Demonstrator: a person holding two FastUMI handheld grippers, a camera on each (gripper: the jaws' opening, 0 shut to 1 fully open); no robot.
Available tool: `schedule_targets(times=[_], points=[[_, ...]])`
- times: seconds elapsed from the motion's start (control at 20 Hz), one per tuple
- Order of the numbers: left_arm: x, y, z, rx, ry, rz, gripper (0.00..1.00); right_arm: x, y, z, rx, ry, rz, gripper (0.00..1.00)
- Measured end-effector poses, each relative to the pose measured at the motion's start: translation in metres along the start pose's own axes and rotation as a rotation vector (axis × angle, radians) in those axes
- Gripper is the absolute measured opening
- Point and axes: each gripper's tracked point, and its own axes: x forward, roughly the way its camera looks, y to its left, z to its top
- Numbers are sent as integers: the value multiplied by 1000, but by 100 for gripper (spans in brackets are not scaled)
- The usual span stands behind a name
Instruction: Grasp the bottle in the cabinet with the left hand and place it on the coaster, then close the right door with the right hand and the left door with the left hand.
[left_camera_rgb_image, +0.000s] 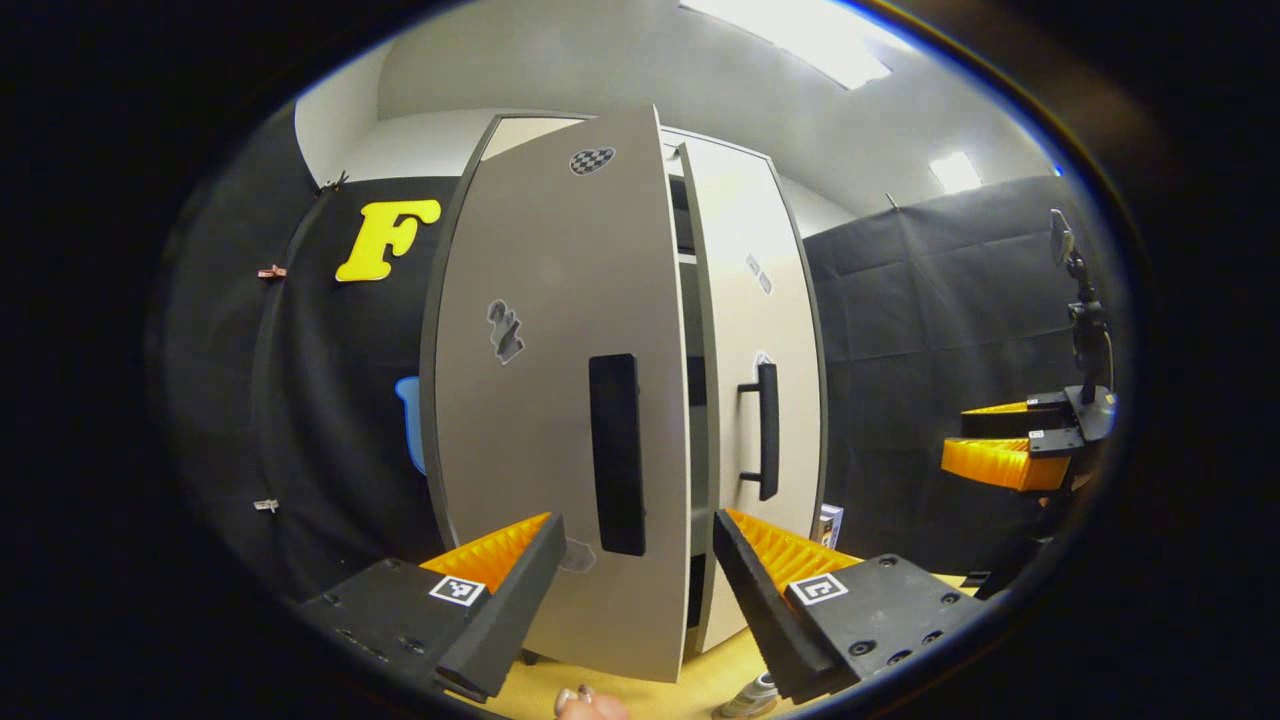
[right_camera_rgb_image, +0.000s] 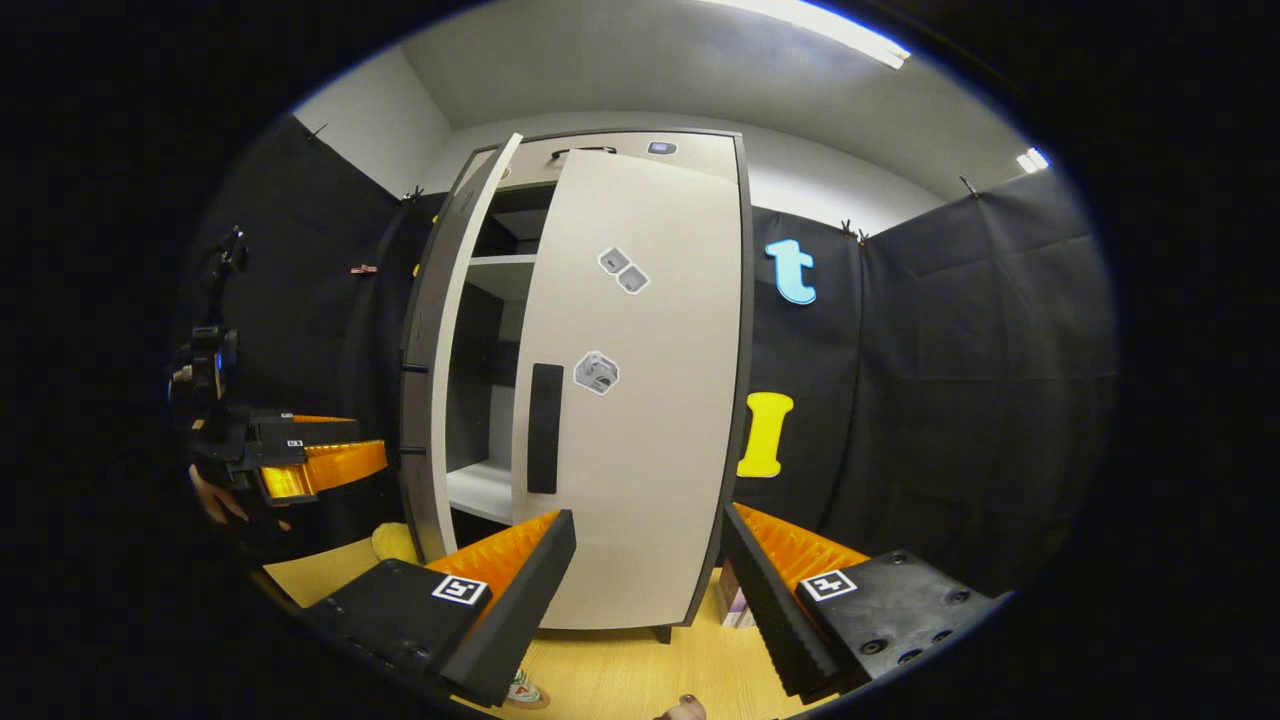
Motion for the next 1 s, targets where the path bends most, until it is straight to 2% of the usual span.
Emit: schedule_targets(times=[0.15,0.35,0.4,0.7,1.0], points=[[-12,-2,2,-14,5,23,96,-1,9,4,0,-9,25,97],[-19,1,7,-19,8,66,92,-2,20,6,33,-14,58,98],[-21,2,10,-18,6,78,95,-1,22,7,35,-15,62,98],[-27,5,16,-36,-3,127,94,0,25,12,50,-32,63,98],[-29,3,15,-35,-1,125,94,4,20,14,57,-34,48,97]])
